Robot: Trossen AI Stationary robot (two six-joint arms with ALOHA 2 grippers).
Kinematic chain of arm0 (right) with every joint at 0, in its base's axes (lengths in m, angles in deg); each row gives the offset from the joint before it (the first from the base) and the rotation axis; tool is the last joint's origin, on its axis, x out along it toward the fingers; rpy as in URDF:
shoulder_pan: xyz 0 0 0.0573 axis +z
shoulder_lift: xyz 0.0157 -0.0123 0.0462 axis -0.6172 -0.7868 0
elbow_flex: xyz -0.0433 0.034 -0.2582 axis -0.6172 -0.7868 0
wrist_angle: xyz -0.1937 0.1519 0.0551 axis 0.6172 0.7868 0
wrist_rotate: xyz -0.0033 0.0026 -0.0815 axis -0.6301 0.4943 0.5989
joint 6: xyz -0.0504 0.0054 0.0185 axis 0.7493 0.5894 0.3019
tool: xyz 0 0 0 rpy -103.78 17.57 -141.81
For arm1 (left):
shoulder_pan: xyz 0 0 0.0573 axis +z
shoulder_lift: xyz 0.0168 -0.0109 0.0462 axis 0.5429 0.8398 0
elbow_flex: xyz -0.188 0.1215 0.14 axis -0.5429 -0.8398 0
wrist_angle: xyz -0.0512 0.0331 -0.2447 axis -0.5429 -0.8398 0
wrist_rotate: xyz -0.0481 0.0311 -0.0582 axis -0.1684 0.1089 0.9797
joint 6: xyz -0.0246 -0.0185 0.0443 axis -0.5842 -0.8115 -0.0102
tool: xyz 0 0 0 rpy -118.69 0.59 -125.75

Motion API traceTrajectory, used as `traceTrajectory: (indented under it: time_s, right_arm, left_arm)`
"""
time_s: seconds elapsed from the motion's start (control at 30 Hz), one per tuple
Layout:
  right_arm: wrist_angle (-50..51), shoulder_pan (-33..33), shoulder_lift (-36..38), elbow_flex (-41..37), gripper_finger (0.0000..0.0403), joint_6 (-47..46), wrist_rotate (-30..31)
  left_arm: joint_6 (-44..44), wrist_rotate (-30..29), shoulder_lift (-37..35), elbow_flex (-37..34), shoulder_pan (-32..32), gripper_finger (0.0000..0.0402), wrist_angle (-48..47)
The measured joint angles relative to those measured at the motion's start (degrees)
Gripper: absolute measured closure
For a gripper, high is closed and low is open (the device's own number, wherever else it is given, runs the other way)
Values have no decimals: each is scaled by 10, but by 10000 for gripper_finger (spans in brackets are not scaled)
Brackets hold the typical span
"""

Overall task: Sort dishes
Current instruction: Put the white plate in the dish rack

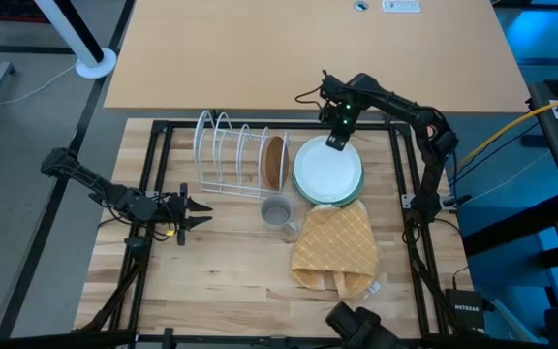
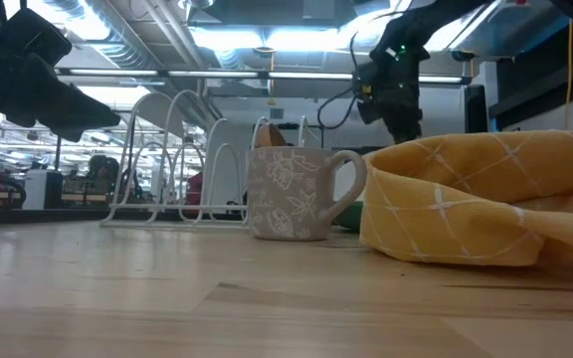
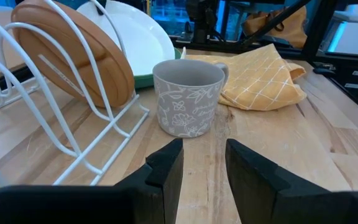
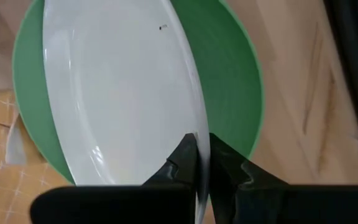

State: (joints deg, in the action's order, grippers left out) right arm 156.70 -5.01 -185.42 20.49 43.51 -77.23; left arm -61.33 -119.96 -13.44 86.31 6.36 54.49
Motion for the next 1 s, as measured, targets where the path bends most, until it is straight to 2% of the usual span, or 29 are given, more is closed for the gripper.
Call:
traceTrajectory:
  time_s: [0.27,0.43,0.63,0.87,1.0]
  right_arm:
    - [31,42,0,38,383,0,58]
    - [42,66,0,63,383,0,99]
    - [57,93,0,87,382,0,137]
    - [72,122,0,106,382,0,174]
    - [72,136,0,107,382,-1,178]
  left_arm:
    - [0,-2,0,0,0,289,1]
    - [0,-28,0,0,0,289,31]
    - [8,-53,0,0,0,289,195]
    - [169,-53,0,0,1,289,430]
    - [227,-24,2,4,7,289,487]
